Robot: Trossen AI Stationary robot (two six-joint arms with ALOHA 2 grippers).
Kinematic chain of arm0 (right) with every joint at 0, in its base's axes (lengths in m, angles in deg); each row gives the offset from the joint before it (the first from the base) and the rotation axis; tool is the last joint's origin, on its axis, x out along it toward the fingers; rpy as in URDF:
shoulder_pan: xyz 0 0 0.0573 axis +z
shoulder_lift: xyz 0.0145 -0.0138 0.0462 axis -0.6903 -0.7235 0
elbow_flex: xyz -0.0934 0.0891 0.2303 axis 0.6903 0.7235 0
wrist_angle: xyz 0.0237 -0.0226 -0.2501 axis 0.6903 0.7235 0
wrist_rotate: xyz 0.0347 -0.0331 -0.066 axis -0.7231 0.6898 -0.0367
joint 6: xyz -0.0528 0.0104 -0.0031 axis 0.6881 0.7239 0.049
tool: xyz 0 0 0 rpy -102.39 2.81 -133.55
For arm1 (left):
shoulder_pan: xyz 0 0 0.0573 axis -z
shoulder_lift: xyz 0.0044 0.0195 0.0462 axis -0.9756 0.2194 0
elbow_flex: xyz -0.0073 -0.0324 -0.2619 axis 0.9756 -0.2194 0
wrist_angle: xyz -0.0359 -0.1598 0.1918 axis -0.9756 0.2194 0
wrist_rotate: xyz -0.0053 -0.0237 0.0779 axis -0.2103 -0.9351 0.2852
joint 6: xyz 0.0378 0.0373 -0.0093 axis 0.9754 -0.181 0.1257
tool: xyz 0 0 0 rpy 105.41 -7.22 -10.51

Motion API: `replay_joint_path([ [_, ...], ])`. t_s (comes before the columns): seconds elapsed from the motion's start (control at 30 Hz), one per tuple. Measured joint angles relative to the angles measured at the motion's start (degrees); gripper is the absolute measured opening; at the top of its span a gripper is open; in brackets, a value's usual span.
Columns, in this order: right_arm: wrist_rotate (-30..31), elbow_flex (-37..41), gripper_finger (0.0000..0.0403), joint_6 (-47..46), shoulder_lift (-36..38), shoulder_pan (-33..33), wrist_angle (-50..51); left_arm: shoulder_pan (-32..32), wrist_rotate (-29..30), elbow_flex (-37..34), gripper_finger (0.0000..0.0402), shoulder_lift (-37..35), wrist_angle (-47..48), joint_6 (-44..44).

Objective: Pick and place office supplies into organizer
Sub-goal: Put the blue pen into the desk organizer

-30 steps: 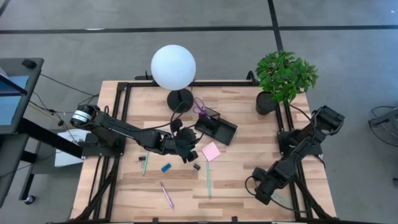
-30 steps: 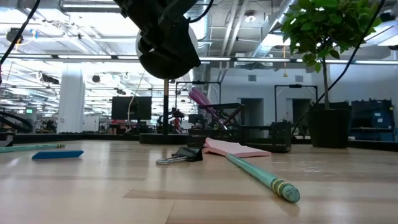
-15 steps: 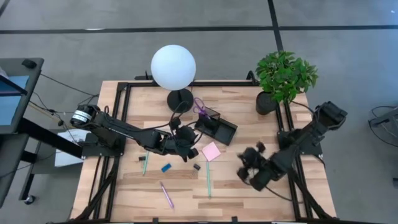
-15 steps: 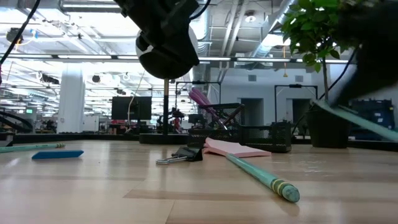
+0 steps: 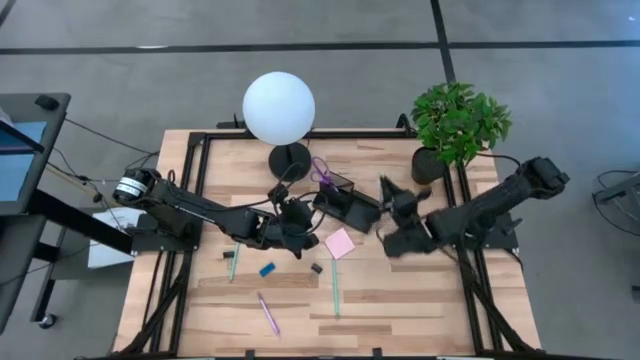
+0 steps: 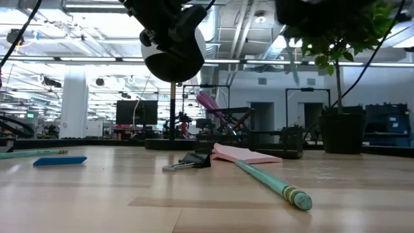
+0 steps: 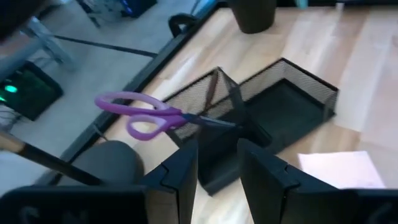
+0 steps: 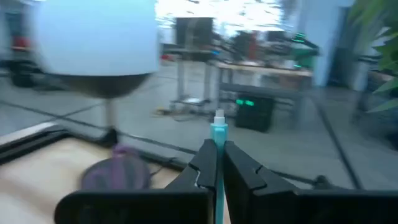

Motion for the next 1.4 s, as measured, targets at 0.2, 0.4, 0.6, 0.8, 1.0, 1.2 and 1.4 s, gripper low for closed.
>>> replay_joint_path([
  [0.2,-9.3,0.0,0.0001,16.3,-0.1,-8.0,-15.2,0.0,3.1,0.0,0.0109,0.0,-0.1,0.9],
  [0.4,-29.4,-0.1,0.0001,31.3,-1.1,-15.6,-33.8,0.0,3.2,0.0,0.0109,0.0,-0.5,2.1],
  [0.6,-35.3,-0.1,0.0001,36.1,-9.6,-19.3,-43.6,0.6,8.7,0.0,0.0109,-0.8,0.2,2.9],
  [0.8,-36.3,-0.1,0.0001,39.6,-17.2,-21.1,-54.2,2.3,10.1,0.0,0.0109,-1.5,0.3,2.6],
  [1.0,-36.9,-0.1,0.0011,39.6,-21.3,-22.0,-56.5,2.9,12.9,0.0,0.0109,-1.5,1.5,2.0],
  [1.2,-36.9,-0.1,0.0039,39.5,-24.7,-22.0,-56.0,2.8,12.9,0.0,0.0109,-1.5,1.3,0.7],
  [1.4,-38.7,-0.1,0.0051,37.1,-27.4,-22.0,-54.2,2.8,12.8,0.0,0.0109,-1.5,1.3,-0.2],
])
